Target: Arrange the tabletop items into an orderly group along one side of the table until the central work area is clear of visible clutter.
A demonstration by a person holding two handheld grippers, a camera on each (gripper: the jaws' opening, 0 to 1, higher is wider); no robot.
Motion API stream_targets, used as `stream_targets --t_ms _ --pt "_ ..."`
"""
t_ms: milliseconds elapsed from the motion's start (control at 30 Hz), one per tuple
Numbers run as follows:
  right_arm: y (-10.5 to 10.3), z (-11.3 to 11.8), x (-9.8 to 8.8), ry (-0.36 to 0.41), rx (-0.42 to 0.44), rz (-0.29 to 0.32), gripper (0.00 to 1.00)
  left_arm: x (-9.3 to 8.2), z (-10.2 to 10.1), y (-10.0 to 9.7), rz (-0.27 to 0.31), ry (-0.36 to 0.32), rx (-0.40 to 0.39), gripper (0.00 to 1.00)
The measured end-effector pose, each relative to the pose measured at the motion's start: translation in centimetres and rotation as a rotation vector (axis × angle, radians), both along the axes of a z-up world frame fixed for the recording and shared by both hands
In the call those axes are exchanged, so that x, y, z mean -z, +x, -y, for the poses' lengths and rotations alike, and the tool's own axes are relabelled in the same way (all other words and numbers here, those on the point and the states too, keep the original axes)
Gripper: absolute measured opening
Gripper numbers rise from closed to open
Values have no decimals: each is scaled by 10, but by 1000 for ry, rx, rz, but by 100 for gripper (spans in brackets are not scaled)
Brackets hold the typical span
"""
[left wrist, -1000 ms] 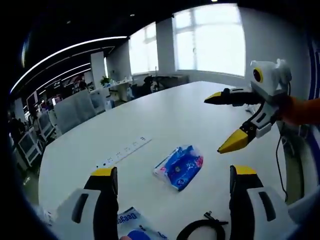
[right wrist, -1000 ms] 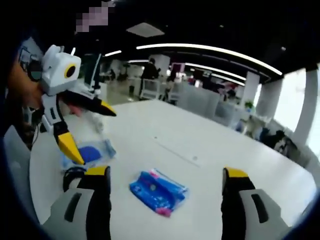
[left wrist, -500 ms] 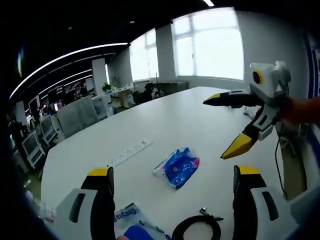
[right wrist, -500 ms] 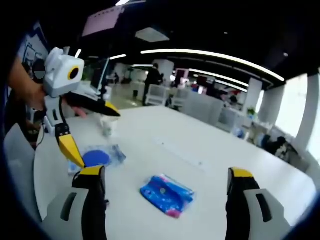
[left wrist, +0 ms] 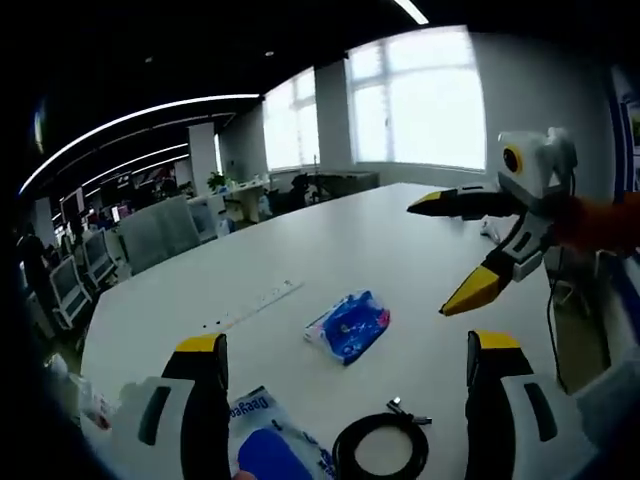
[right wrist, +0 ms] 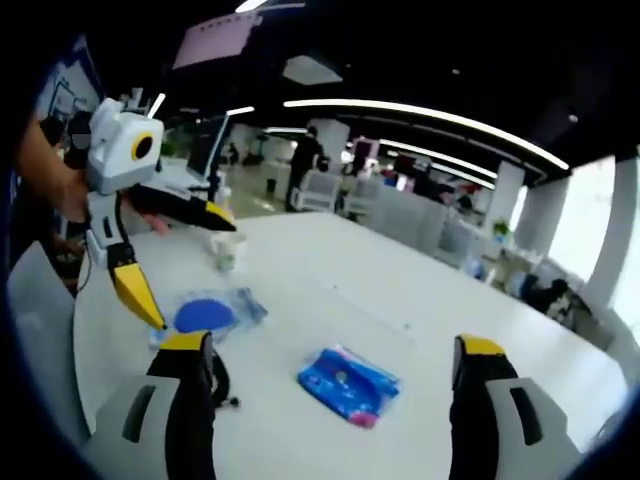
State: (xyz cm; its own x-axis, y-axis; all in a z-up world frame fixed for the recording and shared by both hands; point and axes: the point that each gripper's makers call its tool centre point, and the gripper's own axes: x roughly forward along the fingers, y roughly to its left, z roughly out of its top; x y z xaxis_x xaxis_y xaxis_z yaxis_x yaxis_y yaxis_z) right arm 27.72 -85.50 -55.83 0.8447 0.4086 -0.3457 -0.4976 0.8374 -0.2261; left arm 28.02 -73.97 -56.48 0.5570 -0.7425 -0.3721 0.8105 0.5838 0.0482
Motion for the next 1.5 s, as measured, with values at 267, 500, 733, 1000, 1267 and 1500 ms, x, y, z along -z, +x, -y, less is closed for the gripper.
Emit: stream_targets --t_ms 267,500,733,1000,1267,1500 --pt "-8 -11 4 -2 -14 -4 95 1 -7 -11 2 -19 -11 99" --pt "-10 -20 4 -19 -29 8 94 3 -17 -15 14 -24 -12 99" --pt "-7 -27 2 -25 -18 5 94 0 -28 -14 13 -48 -25 99" --pt "-8 -28 6 -16 22 -20 94 -3 -40 -11 2 -86 -33 99" --pt "-14 -30 8 -47 35 -37 93 -1 -47 -13 -7 -111 -28 99" --pt "-16 -35 6 -70 44 -43 93 0 -56 -13 -7 -124 -24 98"
